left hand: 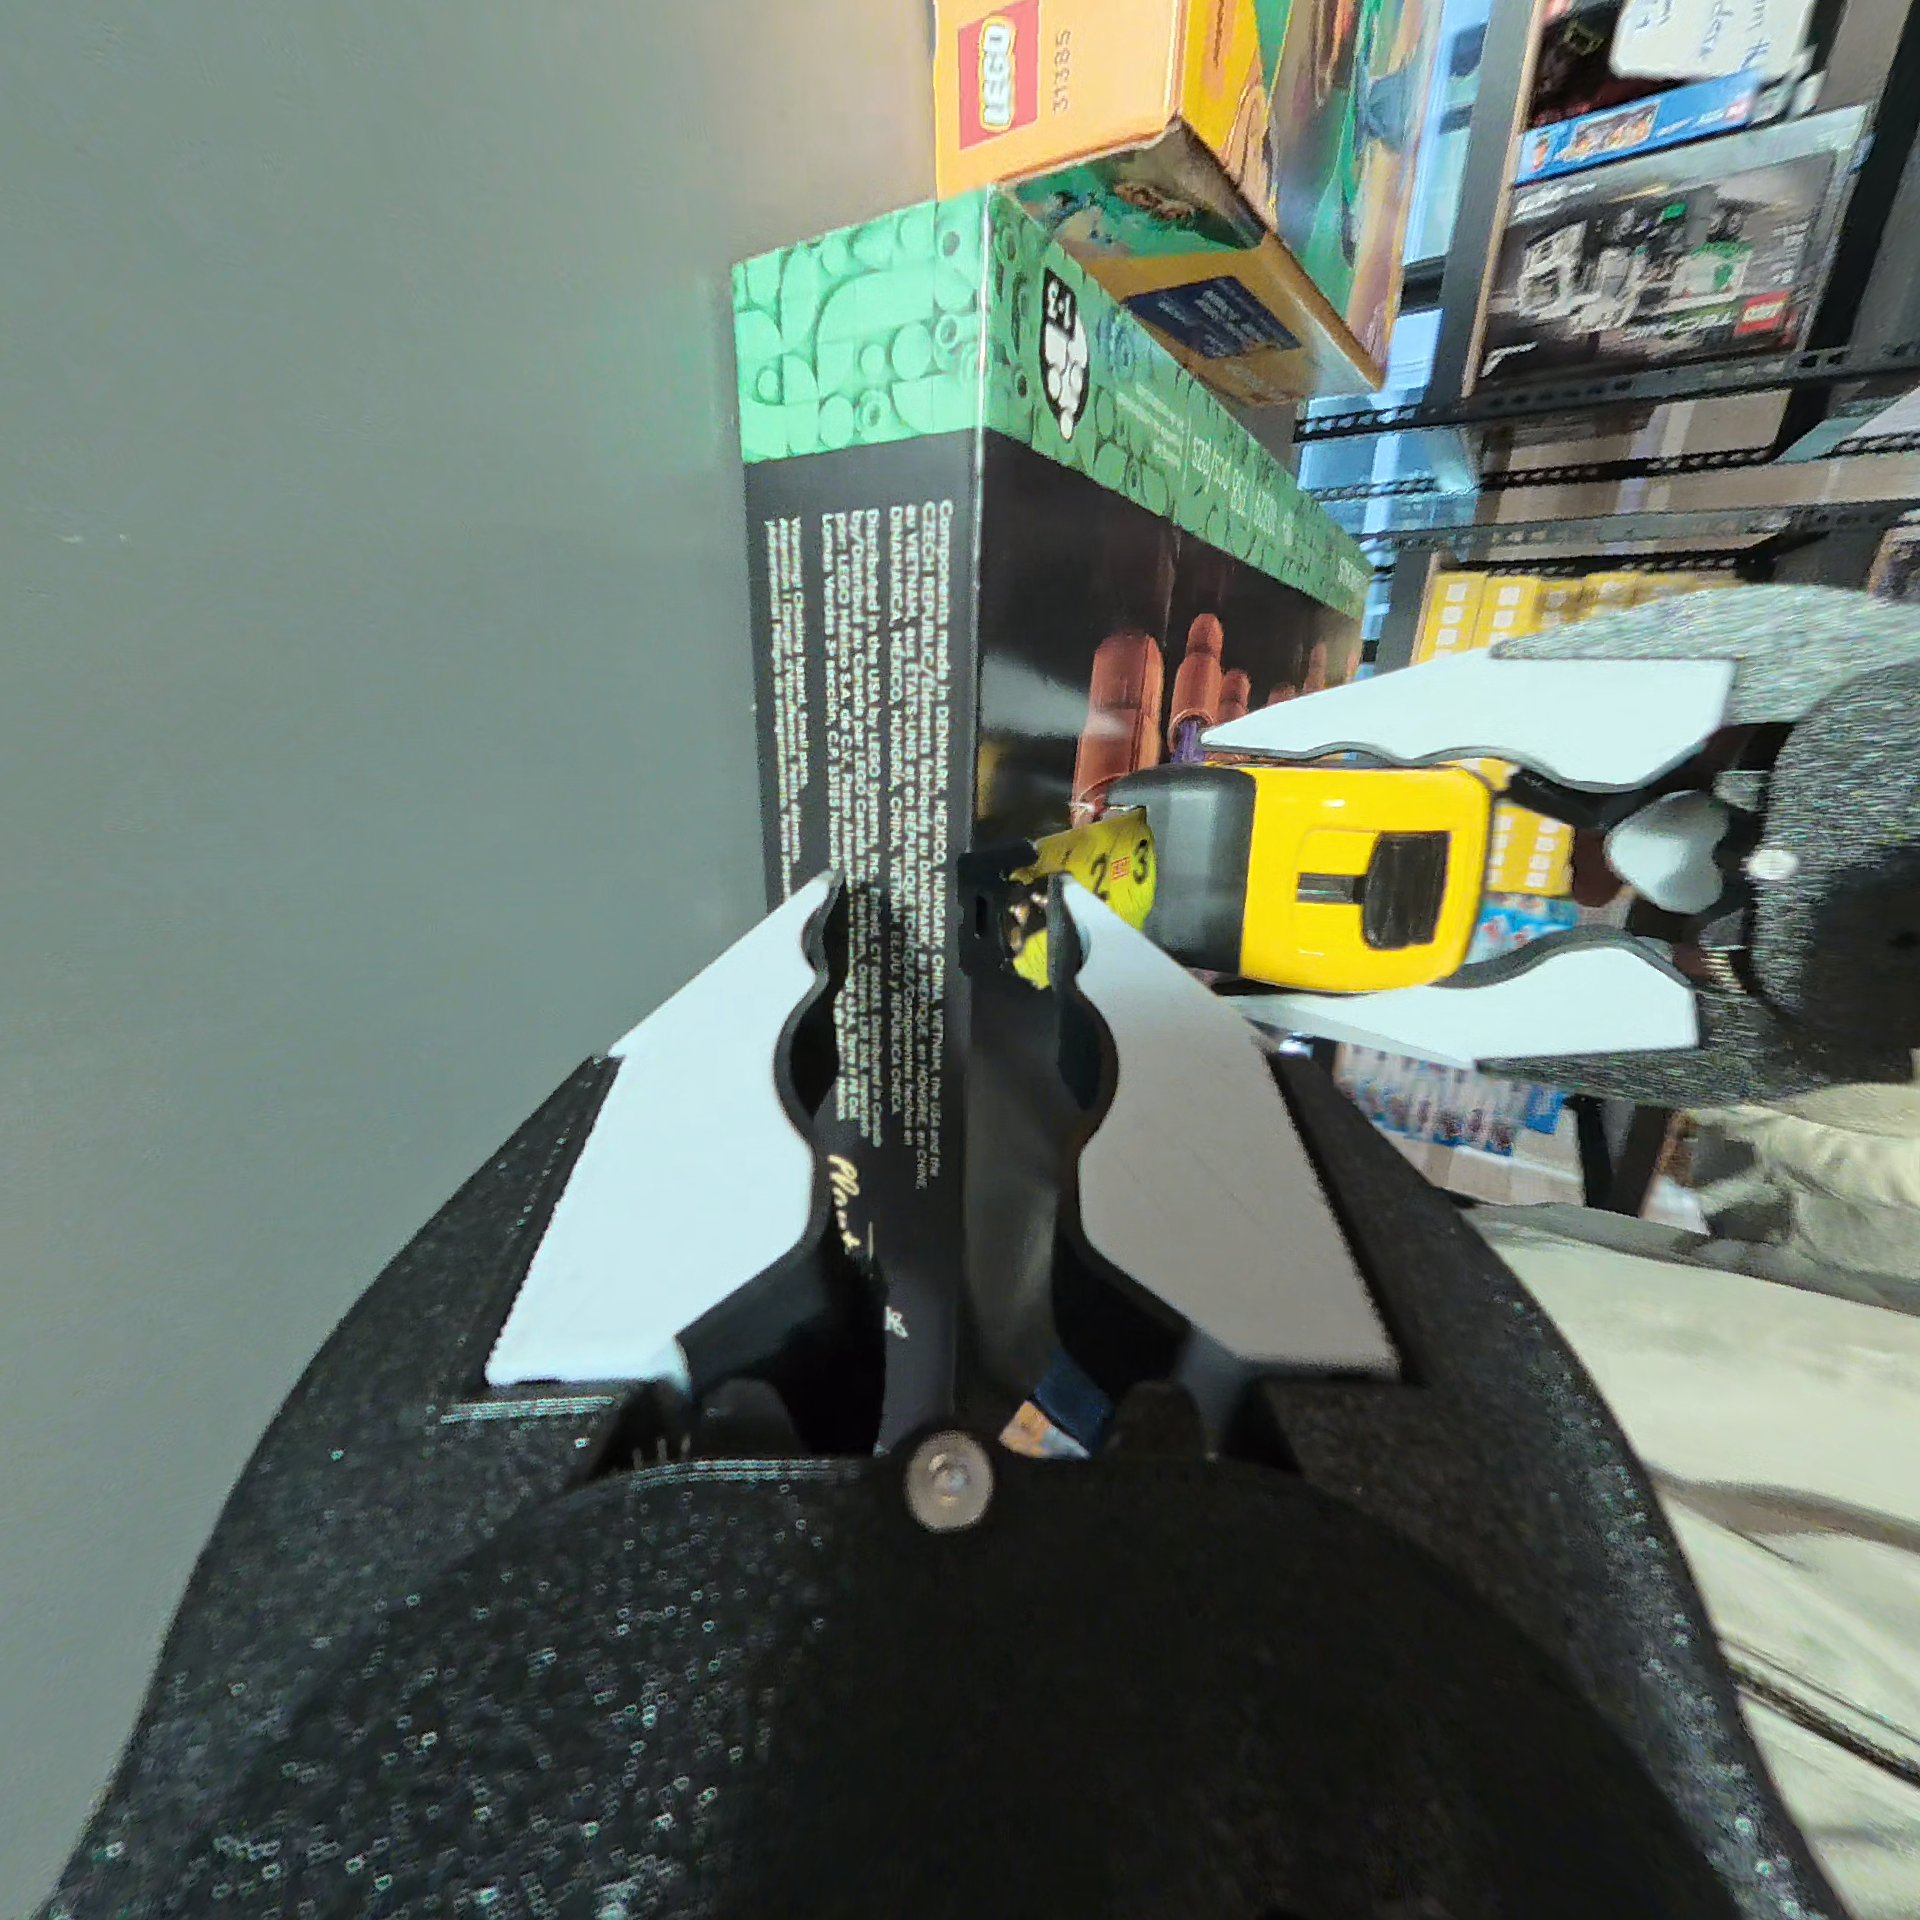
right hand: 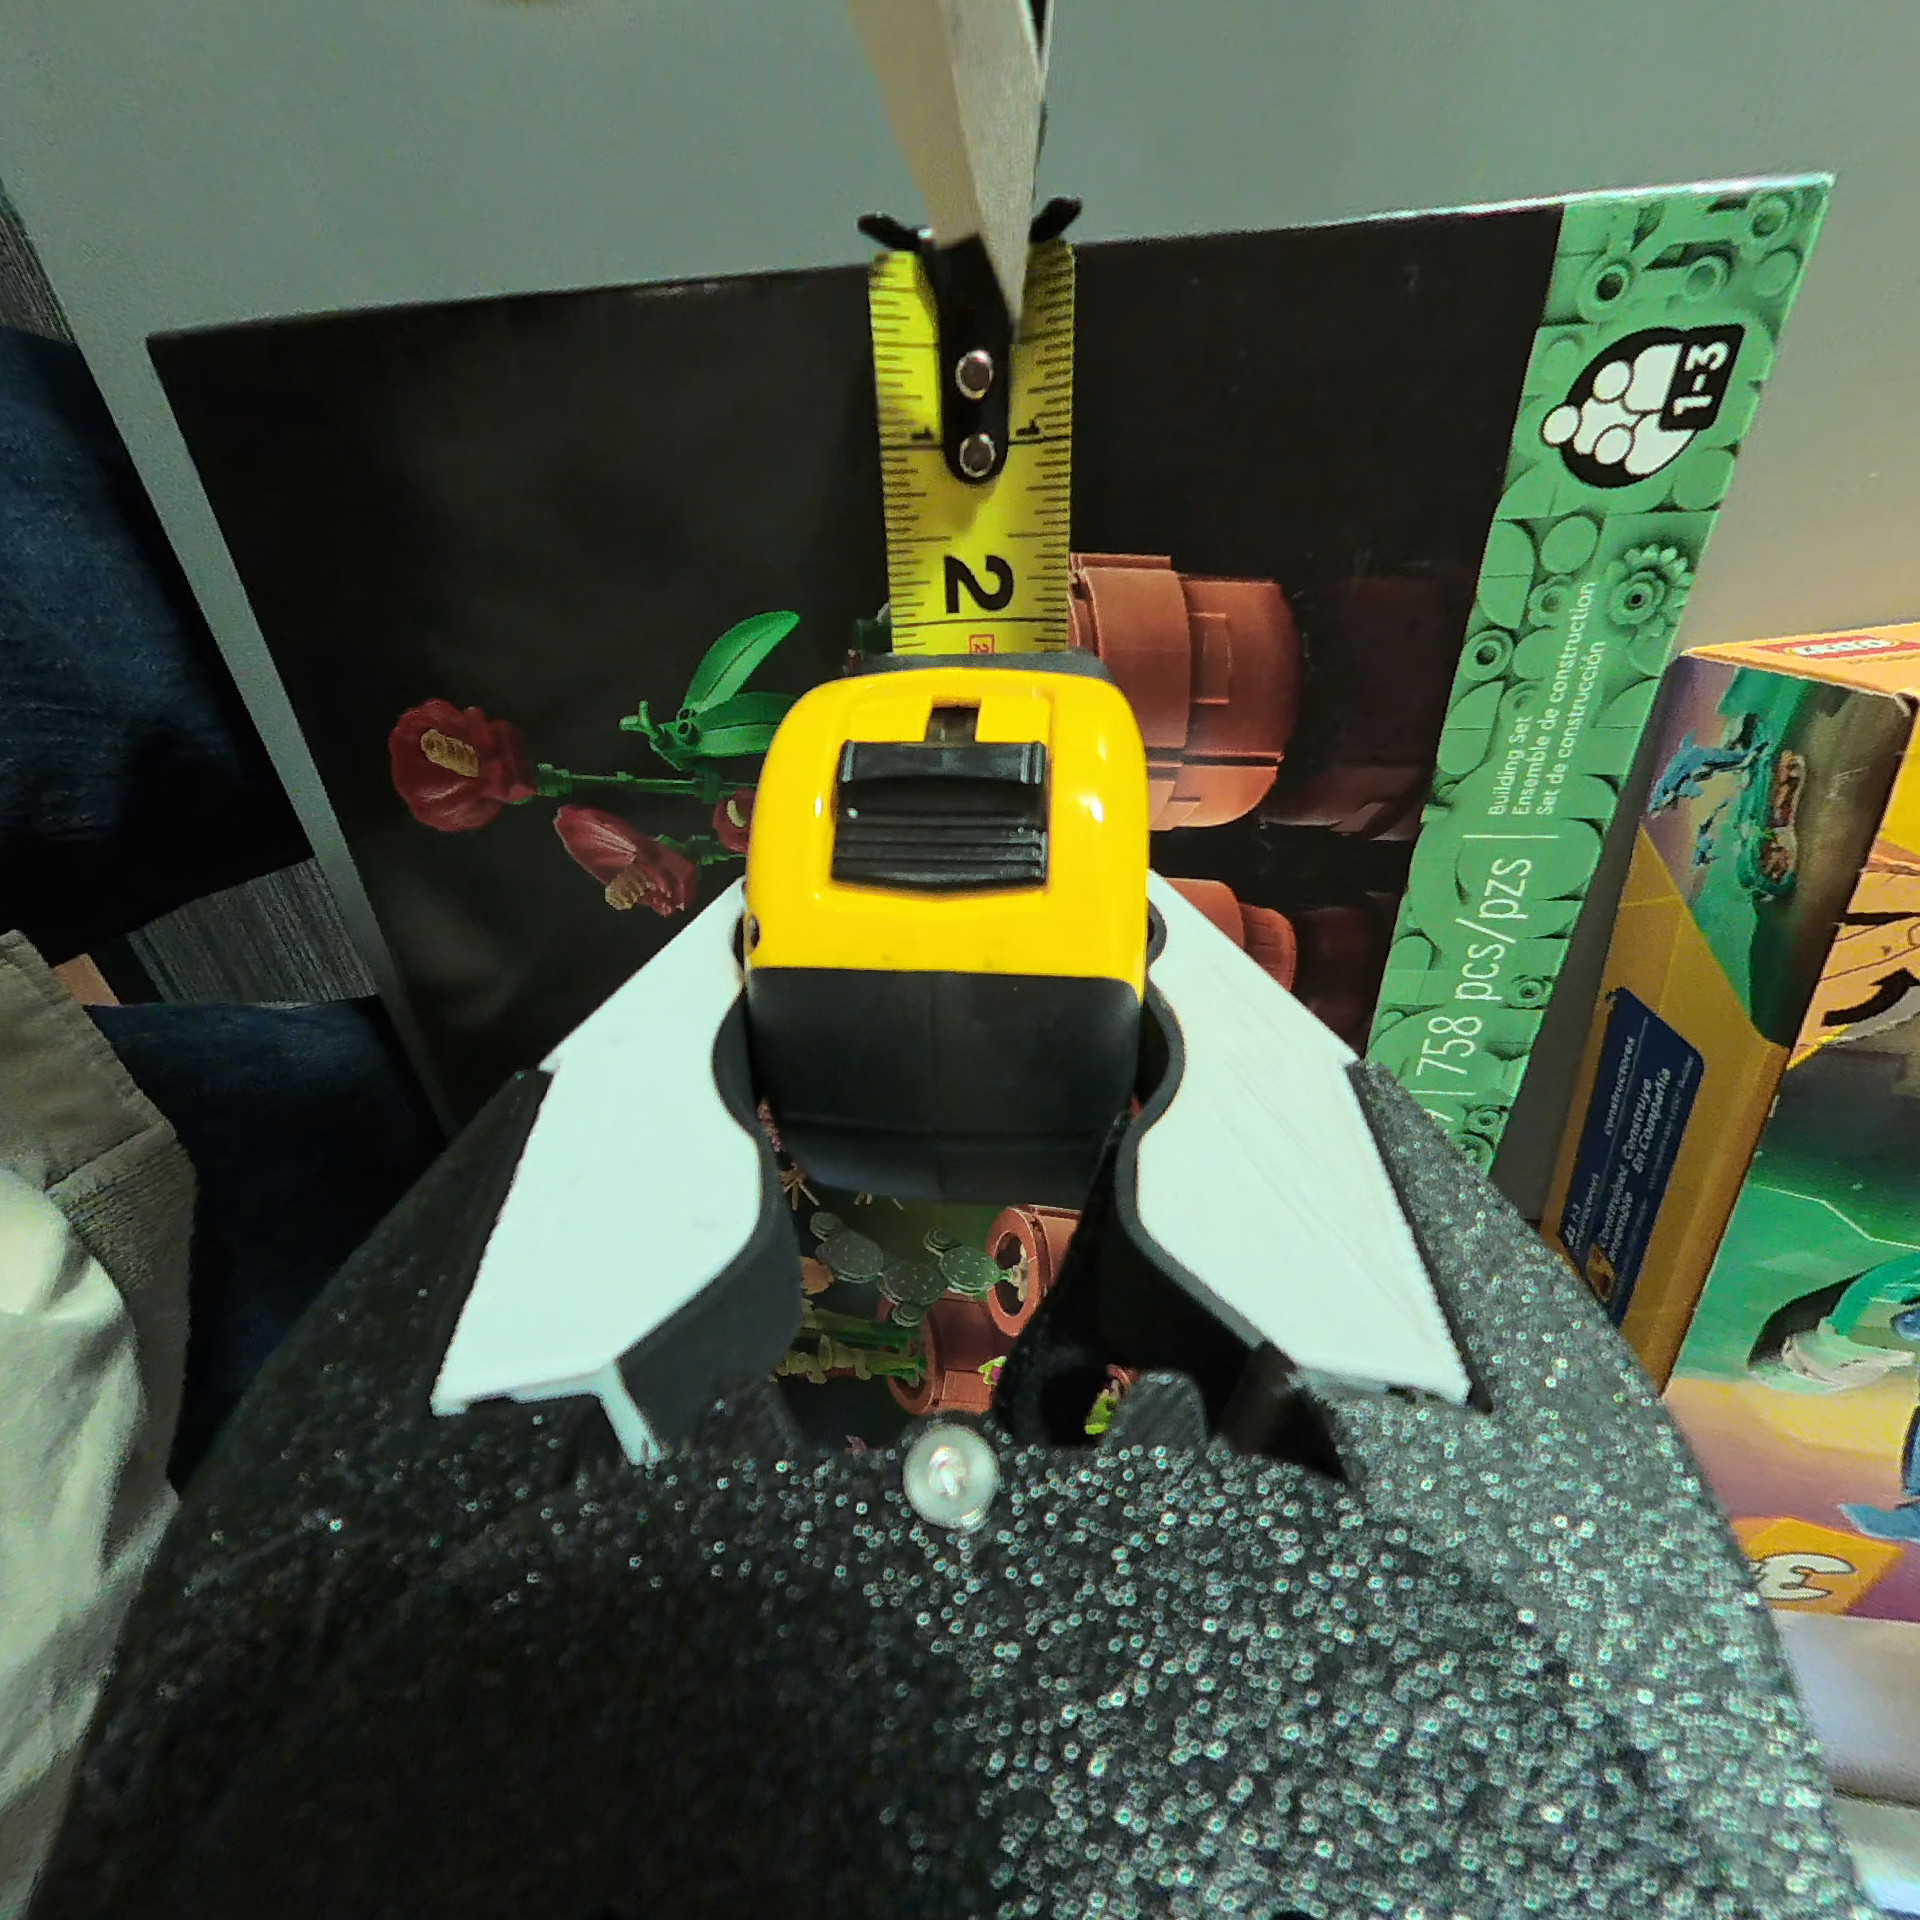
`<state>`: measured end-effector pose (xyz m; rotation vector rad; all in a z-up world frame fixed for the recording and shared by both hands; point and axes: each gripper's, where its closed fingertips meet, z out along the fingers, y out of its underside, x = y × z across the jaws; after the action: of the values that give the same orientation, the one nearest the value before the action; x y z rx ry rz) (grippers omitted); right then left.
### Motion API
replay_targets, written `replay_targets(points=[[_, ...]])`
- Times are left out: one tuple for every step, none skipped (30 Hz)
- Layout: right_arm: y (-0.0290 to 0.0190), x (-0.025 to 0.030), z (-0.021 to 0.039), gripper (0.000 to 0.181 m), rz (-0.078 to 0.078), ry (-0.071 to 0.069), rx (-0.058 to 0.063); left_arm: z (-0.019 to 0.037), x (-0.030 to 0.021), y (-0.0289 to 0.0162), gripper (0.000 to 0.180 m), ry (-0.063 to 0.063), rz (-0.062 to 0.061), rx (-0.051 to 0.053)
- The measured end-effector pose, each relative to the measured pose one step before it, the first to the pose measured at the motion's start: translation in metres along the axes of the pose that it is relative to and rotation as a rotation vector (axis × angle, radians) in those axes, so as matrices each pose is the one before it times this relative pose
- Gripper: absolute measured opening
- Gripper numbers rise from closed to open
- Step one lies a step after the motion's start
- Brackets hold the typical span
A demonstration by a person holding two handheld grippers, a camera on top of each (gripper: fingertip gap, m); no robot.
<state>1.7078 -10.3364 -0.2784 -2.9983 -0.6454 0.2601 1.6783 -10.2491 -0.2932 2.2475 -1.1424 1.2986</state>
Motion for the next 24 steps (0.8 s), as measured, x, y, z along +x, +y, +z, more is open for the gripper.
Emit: replay_targets(points=[[0.00008,-0.00022,0.00033,0.067,-0.0004,0.0056,-0.0022,0.00273,-0.00064,0.0017,0.039,-0.0176,0.0222,-0.0046],[-0.00007,0.00004,0.00027,0.067,-0.0022,0.005,-0.0028,0.00172,-0.00227,0.00145,0.043,-0.023,0.0202,-0.002],[-0.00034,0.0001,-0.00018,0.067,-0.0004,0.0018,-0.0005,0.00067,-0.00514,0.00074,0.053,-0.0339,0.0061,0.0017],[-0.00038,-0.00024,-0.00061,0.067,0.0025,0.0003,-0.0008,0.0004,-0.0014,0.00038,0.055,-0.0034,-0.0128,0.0015],[-0.00048,-0.00022,-0.00074,0.067,0.0016,0.0005,0.0019,0.00076,-0.00104,0.00044,0.055,-0.0018,-0.012,0.0001],[-0.0001,-0.00037,-0.00114,0.067,0.0015,-0.0011,0.0008,0.00093,-0.00153,0.00155,0.058,-0.0102,-0.0089,-0.006],[0.00168,-0.00024,-0.00062,0.067,-0.0038,-0.0005,-0.0056,0.00184,0.00054,0.00156,0.059,-0.0039,-0.0056,-0.0079],[0.00248,0.0,-0.0004,0.067,-0.0061,0.0035,-0.0035,0.00192,0.00021,0.00113,0.06,-0.0073,-0.0019,-0.008],[0.00355,-0.00001,-0.00028,0.067,0.003,0.0011,0.0023,0.00181,-0.0009,0.00117,0.066,-0.0149,-0.0007,-0.0099],[0.00392,-0.00038,0.00022,0.067,0.005,-0.0018,0.0034,0.00237,0.00077,0.00118,0.069,-0.0058,-0.0001,-0.0113],[0.00425,-0.00096,-0.0001,0.067,0.0026,-0.0027,0.0005,0.00259,0.00133,0.00104,0.07,-0.0047,0.0011,-0.0122],[0.00396,0.00007,-0.00062,0.067,0.0008,0.0008,0.0044,0.00246,0.00044,0.001,0.074,-0.0133,0.0032,-0.0122],[0.0039,0.00032,-0.0004,0.067,0.0035,0.0038,0.005,0.00278,0.00128,0.00041,0.078,-0.0147,0.0063,-0.0093],[0.00428,0.00029,0.00062,0.067,-0.0007,0.0014,0.0025,0.00264,0.00122,-0.00011,0.08,-0.0136,0.009,-0.0106],[0.00431,0.00042,0.00051,0.067,-0.0036,-0.0029,0.004,0.00219,0.00098,0.0,0.082,-0.018,0.0124,-0.0094],[0.00313,0.00015,-0.00055,0.067,0.0011,-0.0057,0.008,0.00133,0.00077,0.00017,0.084,-0.0213,0.0112,-0.0067],[0.00362,0.00041,-0.00025,0.067,0.0015,-0.0045,0.0043,0.00118,0.00079,0.00018,0.086,-0.0186,0.0049,-0.0031],[0.00394,0.00045,-0.00006,0.067,-0.004,0.0014,0.0038,0.00099,0.0002,0.00019,0.087,-0.0163,0.0049,-0.0018],[0.00337,0.00023,-0.00019,0.067,-0.0059,0.0023,0.007,0.00017,0.00036,0.00015,0.088,-0.0133,-0.0008,0.0],[0.00273,0.0005,-0.00048,0.067,0.0014,-0.0012,0.0077,0.00059,-0.00004,-0.0001,0.089,-0.0124,-0.0027,0.0012],[0.00289,0.00032,-0.00073,0.067,0.0017,0.0017,0.0062,0.00058,0.00009,0.00004,0.09,-0.0132,-0.0023,0.0024],[0.00324,-0.00019,-0.00048,0.067,-0.0003,0.0036,0.004,0.00073,0.0004,0.00027,0.092,-0.0151,-0.0003,0.0],[0.00242,-0.00043,-0.00011,0.067,-0.0022,0.0028,0.0045,0.00116,0.00114,0.00046,0.094,-0.0171,0.0064,-0.0035],[0.00277,0.00024,0.00002,0.067,-0.003,0.0014,0.0024,0.00116,0.00259,0.0007,0.095,-0.0132,0.0048,-0.0036]])
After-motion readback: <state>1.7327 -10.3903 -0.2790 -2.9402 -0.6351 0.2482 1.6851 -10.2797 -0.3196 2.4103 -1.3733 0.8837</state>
